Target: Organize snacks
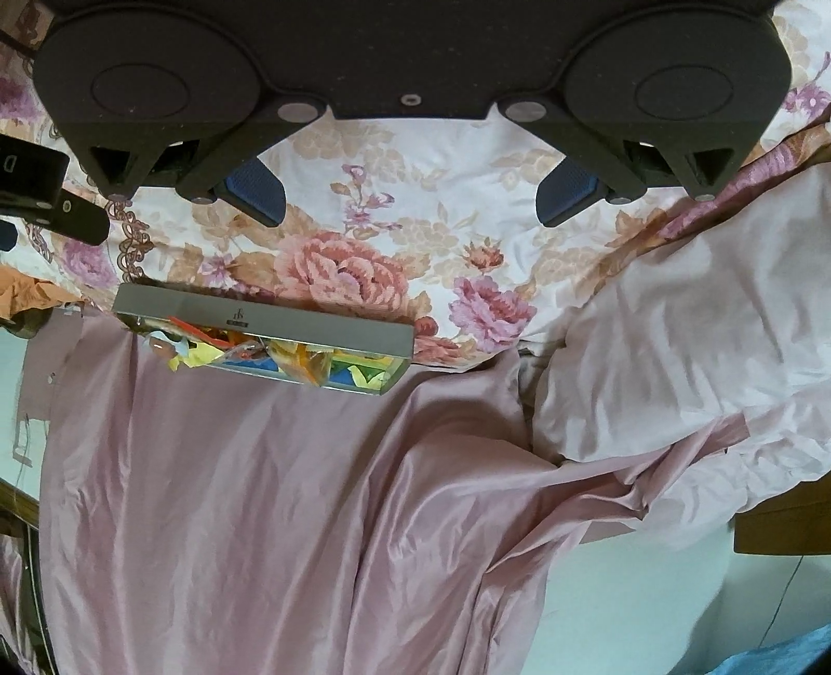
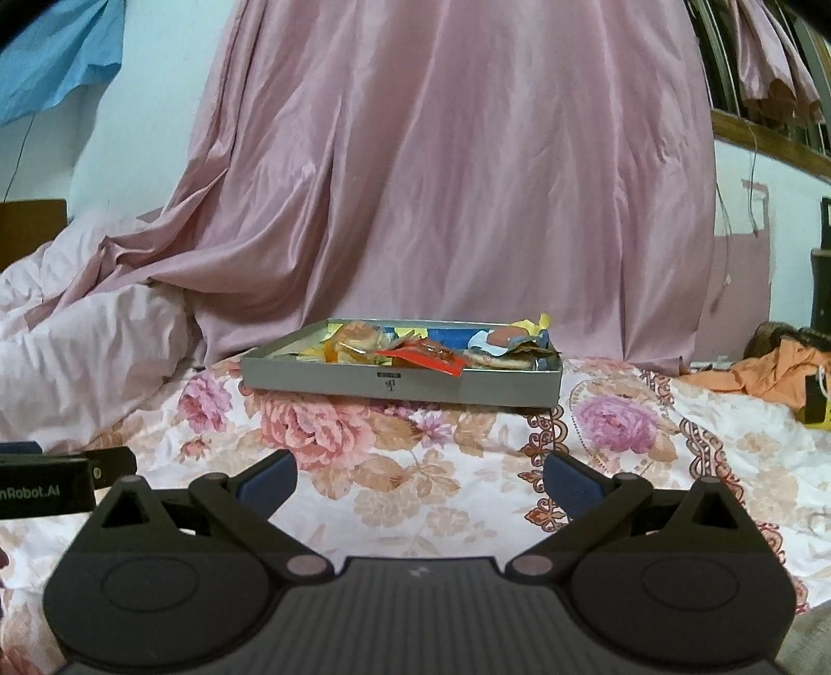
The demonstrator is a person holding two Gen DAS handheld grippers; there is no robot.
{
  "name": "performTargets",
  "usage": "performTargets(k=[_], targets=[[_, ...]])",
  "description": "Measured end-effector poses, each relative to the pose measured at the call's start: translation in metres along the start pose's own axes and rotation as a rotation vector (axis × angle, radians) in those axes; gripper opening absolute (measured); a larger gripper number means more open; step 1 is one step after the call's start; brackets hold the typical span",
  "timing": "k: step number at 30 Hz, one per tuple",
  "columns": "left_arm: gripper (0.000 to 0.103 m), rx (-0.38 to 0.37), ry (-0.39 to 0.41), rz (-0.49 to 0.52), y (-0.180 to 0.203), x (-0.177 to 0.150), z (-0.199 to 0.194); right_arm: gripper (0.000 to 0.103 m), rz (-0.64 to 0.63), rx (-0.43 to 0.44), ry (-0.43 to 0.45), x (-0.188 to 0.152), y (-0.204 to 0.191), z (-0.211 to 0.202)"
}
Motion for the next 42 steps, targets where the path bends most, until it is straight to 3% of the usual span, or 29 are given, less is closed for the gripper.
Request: performTargets(k=[13,42], targets=[[0.102,0.014,-0.018,0.005,-0.007,-0.010,0.005,0.103,-0.017,0.012,-0.063,-0.010,-0.006,0.010],[0.102,0.023,-0.022,0.009,-0.011,-0.011,0.005,0.103,-0.016,0.023,-0.103,-0.015,-0.007,0.015]])
Point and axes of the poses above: each gripper's, at about its wrist camera, not at the fingertips, and z roughly the way its jaws point, y to its right, x to its top, the point moved 3 cm from there along z, roughly the way its jaws point, and after that the axes turned 14 degrees about y, right-handed, at the moved point
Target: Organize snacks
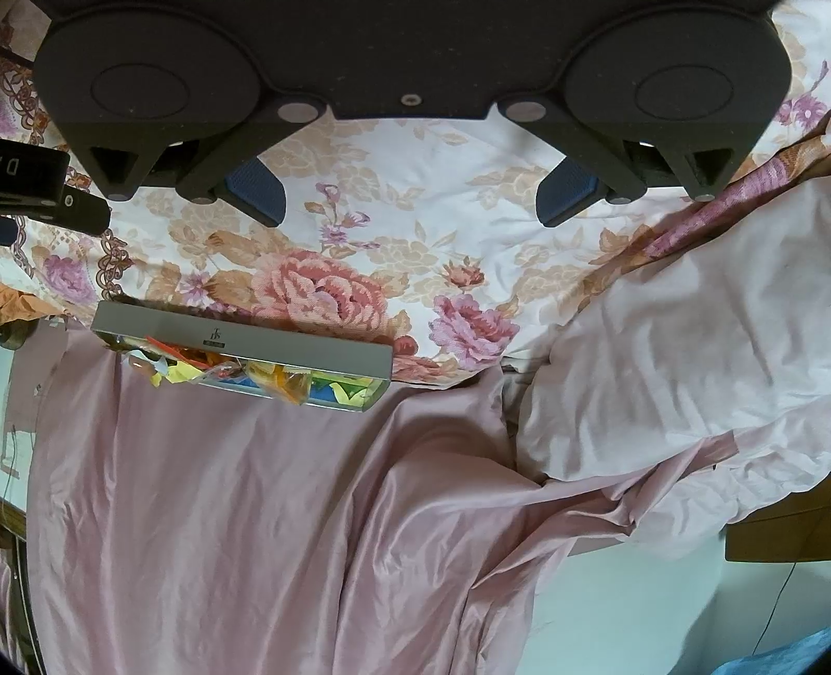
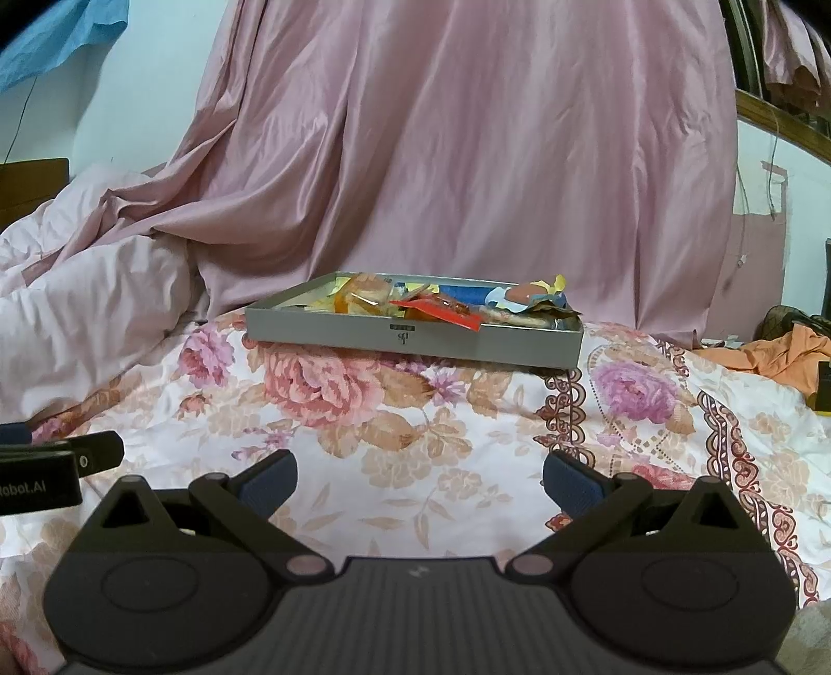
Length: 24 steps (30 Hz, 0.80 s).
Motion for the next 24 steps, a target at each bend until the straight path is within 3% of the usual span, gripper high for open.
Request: performTargets(k=[24], targets=[[0.102,0.001,0.000,0.000,-0.0007,0.0000,-0.0002,0.103,-0.002,0.002,-0.011,-0.0025,-0.0020,0.0017]])
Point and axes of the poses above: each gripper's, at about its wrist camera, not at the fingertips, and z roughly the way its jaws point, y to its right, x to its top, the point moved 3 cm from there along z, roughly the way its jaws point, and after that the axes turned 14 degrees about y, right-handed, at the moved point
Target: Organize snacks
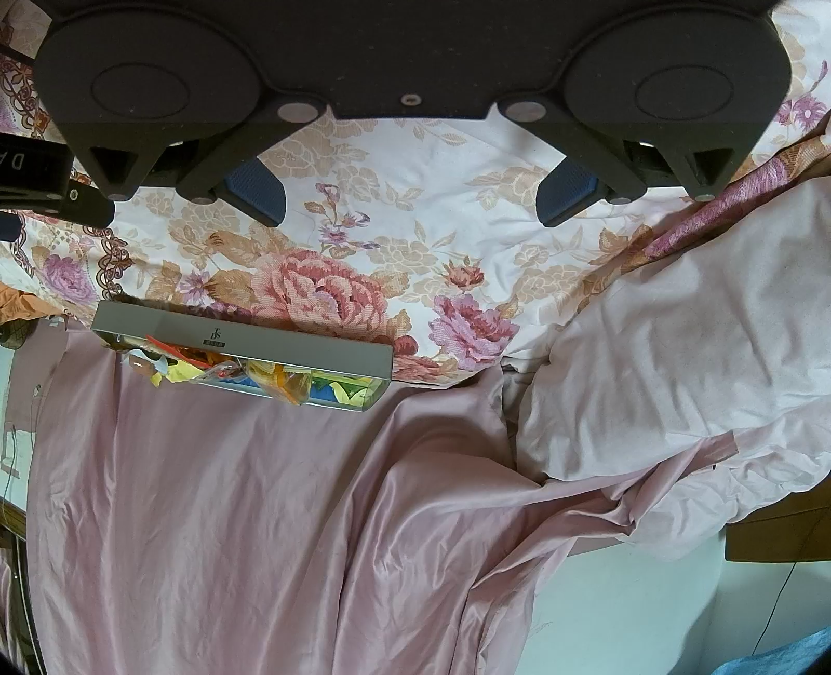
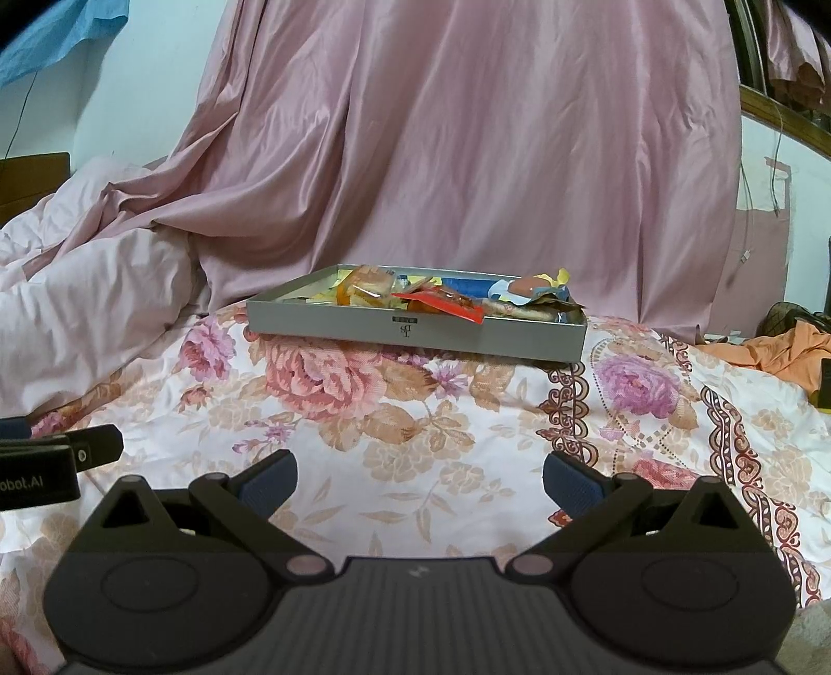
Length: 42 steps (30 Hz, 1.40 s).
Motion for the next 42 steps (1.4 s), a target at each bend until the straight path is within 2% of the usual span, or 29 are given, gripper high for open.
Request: performTargets(k=[19,25,42], targets=[[0.102,-0.008,-0.013,0.004,0.0000,-0.0011,-0.0001,0.103,0.000,0.000,-0.004,-0.0024,-0.0015,-0.0004],[0.102,0.054,-0.022,0.030,0.0006,0.0005,-0.0019,0.103,0.000,0.000,-0.005,-0.0023,-0.0018,-0.0002],[0.102,0.034,-0.018,0.056,0.0064,0.0013,-0.0040,0.103,-0.001,0.001,-0.011,-0.0040,-0.0025,-0.0005]])
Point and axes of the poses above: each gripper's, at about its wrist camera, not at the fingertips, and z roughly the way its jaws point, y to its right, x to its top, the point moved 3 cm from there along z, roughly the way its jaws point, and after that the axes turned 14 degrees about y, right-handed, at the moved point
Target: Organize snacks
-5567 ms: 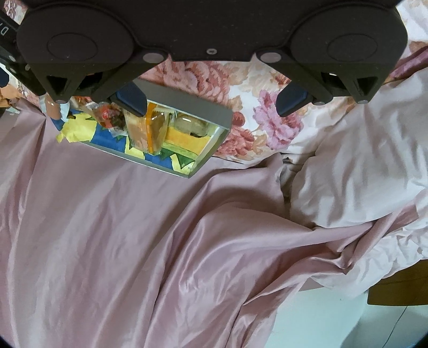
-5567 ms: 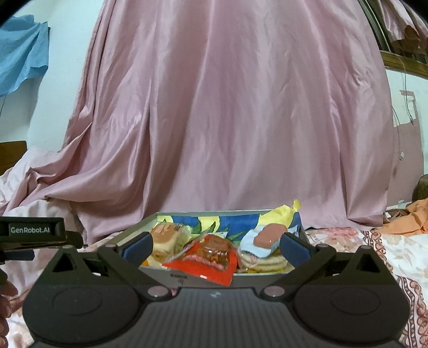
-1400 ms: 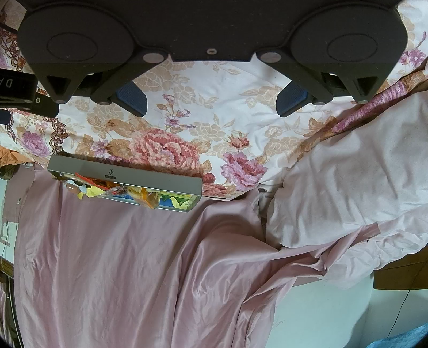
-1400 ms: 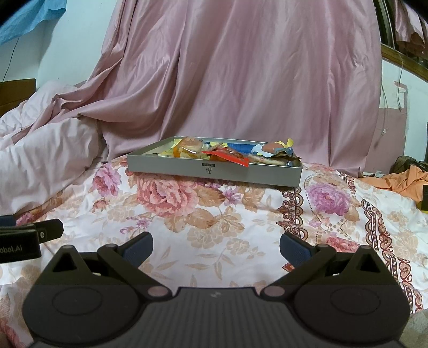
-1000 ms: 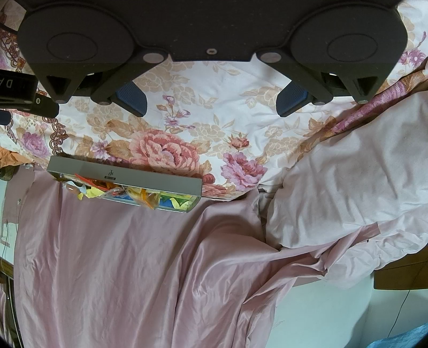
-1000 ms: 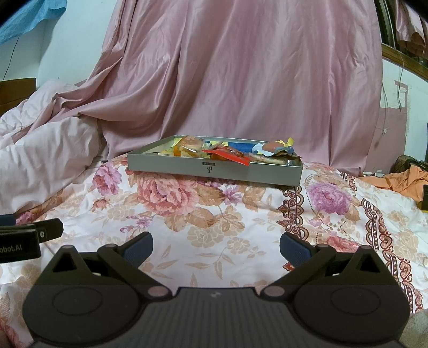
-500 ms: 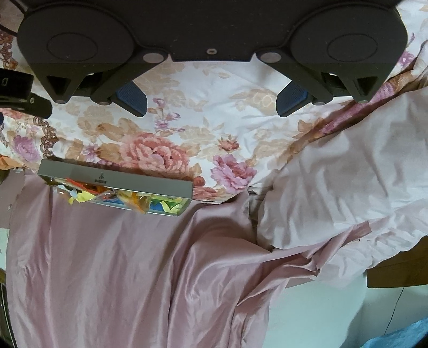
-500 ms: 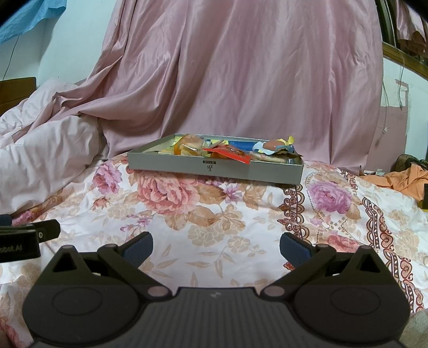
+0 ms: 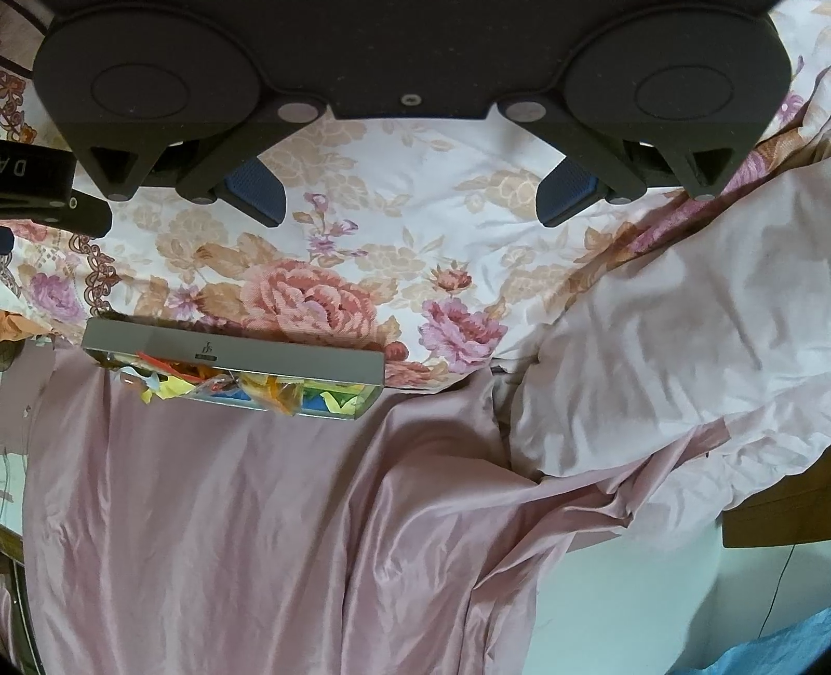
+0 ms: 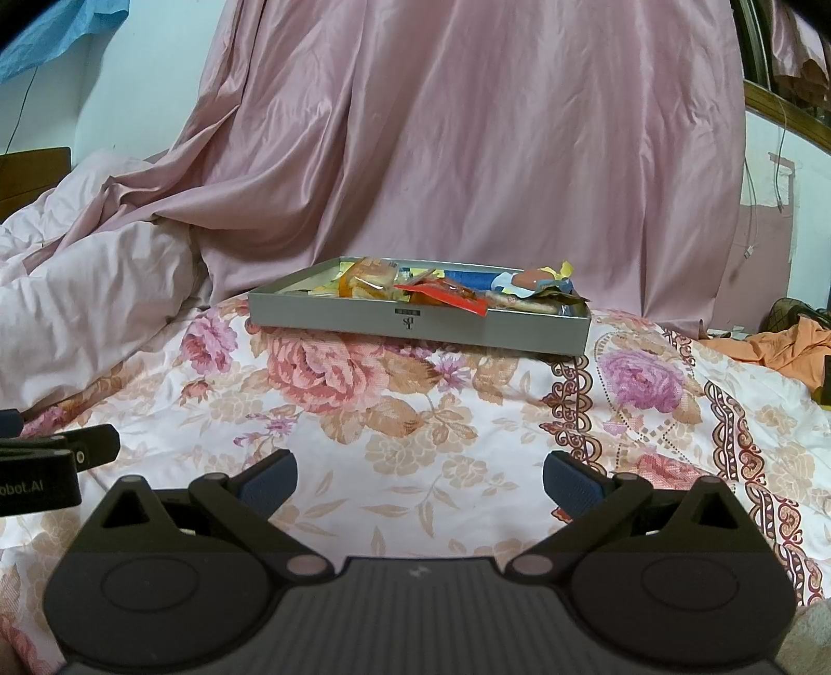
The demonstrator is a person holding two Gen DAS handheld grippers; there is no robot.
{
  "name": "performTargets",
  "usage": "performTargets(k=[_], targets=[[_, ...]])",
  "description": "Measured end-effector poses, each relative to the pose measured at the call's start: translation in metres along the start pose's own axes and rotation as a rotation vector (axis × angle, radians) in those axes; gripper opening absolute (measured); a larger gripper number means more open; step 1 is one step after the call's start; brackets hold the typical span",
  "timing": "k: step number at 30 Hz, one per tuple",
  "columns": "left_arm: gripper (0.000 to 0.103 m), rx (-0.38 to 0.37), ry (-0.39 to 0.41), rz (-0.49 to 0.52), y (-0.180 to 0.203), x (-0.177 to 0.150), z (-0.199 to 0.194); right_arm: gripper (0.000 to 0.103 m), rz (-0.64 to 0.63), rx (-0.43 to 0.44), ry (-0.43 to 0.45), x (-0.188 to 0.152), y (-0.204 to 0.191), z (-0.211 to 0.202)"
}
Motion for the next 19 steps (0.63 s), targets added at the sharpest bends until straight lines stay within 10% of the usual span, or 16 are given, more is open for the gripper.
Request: performTargets(k=[19], targets=[[0.102,0.006,0.000,0.005,-0.0003,-0.0004,-0.0004,0.103,0.000,0.000,-0.003,-0.0009,-0.0019,-0.0002]])
Point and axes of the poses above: each gripper's, at about its wrist camera, not at the fingertips, and z roughly the way its jaws point, y to its right, x to its top, the point moved 3 cm from there along z, roughly the way its jaws point, and after that the axes turned 14 degrees about y, right-handed, at the moved point
